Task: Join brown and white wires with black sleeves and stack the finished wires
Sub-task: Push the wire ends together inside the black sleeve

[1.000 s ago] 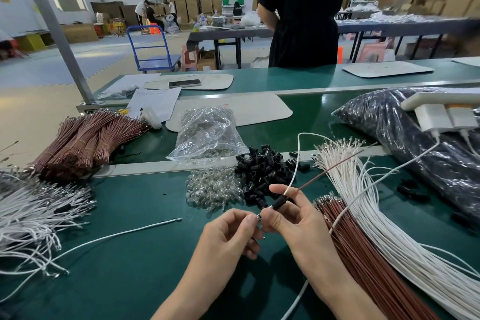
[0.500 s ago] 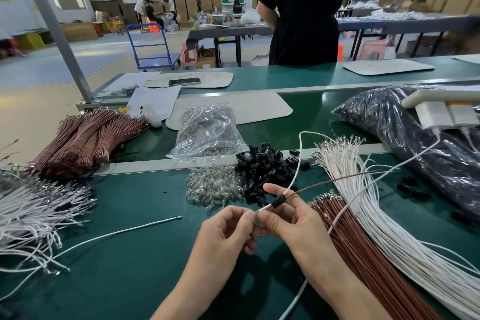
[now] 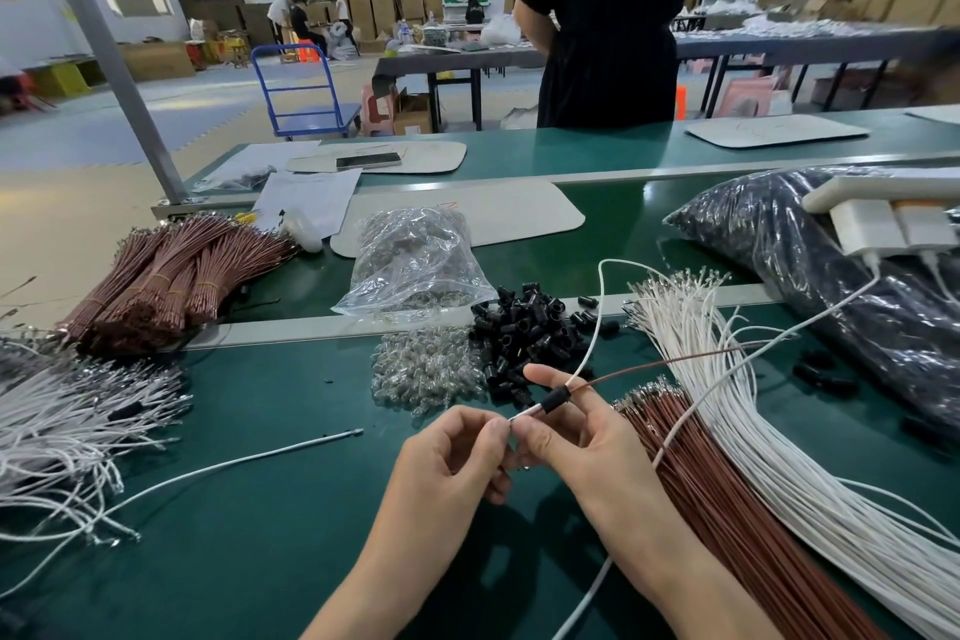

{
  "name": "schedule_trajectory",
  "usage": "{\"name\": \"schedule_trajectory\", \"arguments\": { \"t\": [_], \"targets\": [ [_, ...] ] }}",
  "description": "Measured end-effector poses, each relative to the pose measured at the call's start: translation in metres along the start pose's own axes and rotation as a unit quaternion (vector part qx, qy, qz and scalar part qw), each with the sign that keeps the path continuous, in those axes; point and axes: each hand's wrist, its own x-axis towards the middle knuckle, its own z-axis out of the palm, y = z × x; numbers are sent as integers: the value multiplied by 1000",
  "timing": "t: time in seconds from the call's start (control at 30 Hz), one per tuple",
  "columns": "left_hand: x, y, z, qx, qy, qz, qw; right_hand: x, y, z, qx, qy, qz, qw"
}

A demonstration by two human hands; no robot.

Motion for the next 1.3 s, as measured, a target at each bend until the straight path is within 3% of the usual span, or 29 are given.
{"name": "schedule_trajectory", "arguments": {
  "t": [0.83, 1.0, 1.3],
  "targets": [
    [-4, 4, 0, 59, 9, 18, 998, -2, 1, 0, -54, 19, -23, 998],
    [-4, 3, 1, 61, 22, 26, 998, -3, 1, 1, -7, 9, 16, 1000],
    [-3, 4, -4, 70, 15, 17, 997, -4, -1, 4, -34, 1, 26, 999]
  ]
}}
